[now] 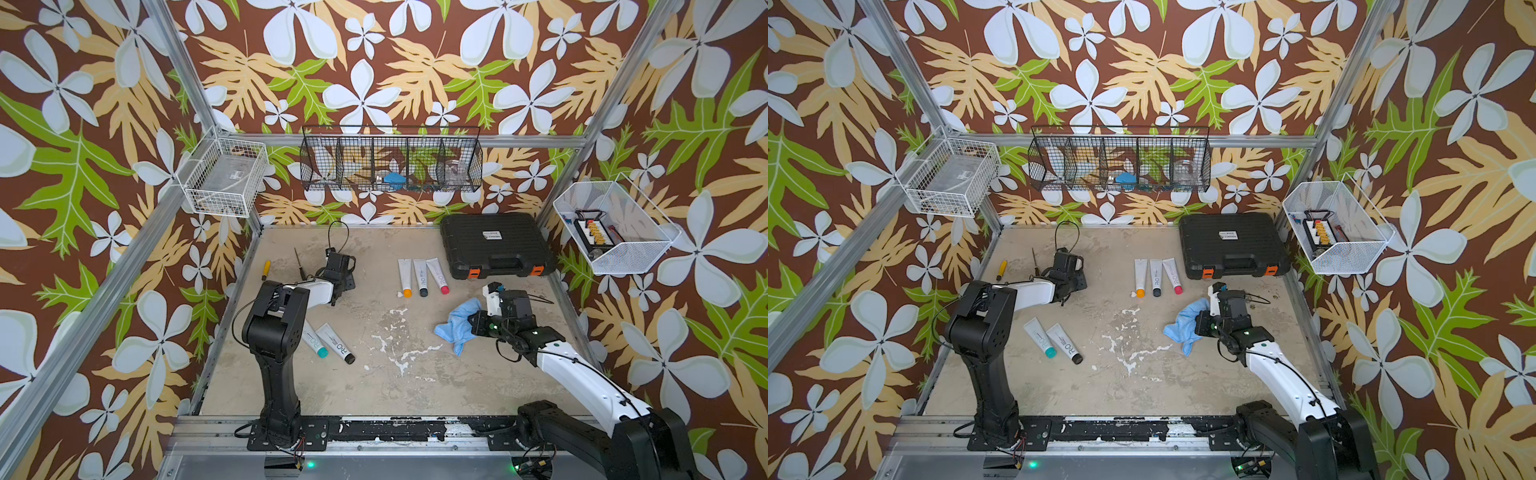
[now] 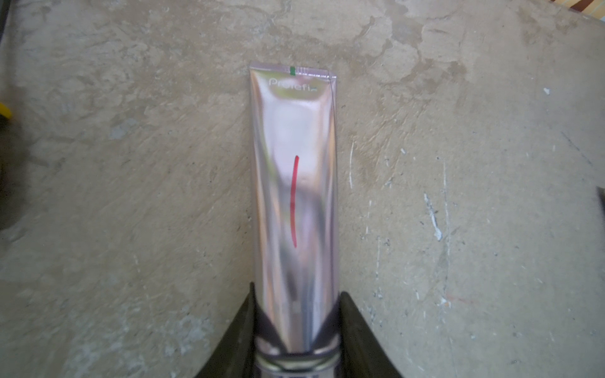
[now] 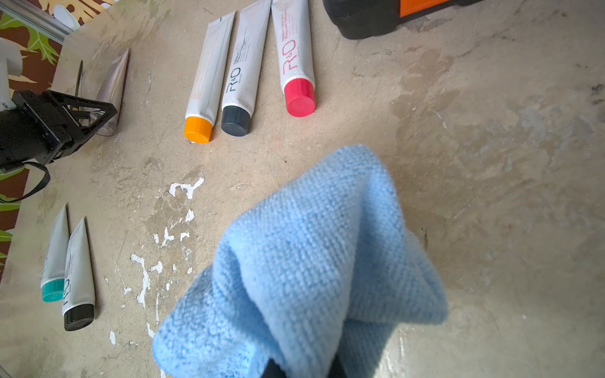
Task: Wipe the surface of the toothpaste tube
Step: Pick up the toothpaste from the center of the board, then place the toothpaste at the center of the board.
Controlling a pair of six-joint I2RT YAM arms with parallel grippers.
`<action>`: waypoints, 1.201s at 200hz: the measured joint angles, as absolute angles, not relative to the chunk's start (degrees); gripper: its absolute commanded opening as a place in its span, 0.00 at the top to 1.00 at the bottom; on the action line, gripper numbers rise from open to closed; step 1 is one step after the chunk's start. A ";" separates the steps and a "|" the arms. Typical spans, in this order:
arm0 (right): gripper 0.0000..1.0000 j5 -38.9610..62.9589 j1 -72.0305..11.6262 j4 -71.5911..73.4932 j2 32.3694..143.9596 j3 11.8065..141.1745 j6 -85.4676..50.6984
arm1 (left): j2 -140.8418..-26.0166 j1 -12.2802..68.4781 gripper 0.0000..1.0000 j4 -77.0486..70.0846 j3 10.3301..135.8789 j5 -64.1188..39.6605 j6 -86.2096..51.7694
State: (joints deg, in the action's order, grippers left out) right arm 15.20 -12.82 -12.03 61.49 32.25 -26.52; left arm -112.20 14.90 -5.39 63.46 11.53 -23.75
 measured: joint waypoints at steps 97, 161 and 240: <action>1.00 15.62 -12.82 -11.97 61.93 32.25 -26.59 | -98.43 15.57 0.79 -4.49 53.47 6.83 -24.43; 1.00 16.08 -12.82 -11.57 62.83 32.99 -26.81 | -86.85 25.78 0.79 -3.27 46.63 5.56 -25.39; 1.00 14.85 -11.88 -11.97 60.71 35.11 -27.68 | -80.68 42.44 0.79 -3.22 38.22 4.08 -23.24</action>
State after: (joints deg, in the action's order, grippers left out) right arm 14.85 -11.88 -11.97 60.71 35.11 -27.68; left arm -80.68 42.44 -3.22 38.22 4.08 -23.24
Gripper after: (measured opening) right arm 0.072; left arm 0.380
